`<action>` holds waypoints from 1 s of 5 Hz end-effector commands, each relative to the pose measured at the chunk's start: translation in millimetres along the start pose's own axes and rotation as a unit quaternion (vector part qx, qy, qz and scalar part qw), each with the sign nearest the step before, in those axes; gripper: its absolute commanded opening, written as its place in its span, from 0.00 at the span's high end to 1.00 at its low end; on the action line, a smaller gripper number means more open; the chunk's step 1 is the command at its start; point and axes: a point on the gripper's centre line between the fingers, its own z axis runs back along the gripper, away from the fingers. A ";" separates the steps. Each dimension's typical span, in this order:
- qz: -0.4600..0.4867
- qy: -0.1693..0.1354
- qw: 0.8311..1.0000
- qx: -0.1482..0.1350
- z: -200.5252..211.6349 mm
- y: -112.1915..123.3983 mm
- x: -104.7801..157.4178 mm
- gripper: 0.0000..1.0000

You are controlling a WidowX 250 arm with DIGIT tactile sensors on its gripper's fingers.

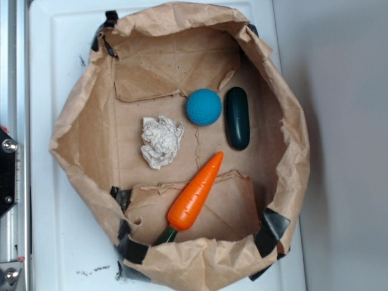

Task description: Grab the carrot.

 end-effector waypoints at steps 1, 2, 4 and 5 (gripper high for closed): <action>0.000 0.000 1.000 0.000 0.0 0.0 0.0 0.00; 0.027 -0.012 1.000 -0.003 -0.6 -11.7 29.5 0.00; 0.048 -0.014 0.999 -0.001 -27.0 -19.3 74.1 0.00; 0.085 0.016 0.996 0.003 -55.1 -7.7 89.2 0.00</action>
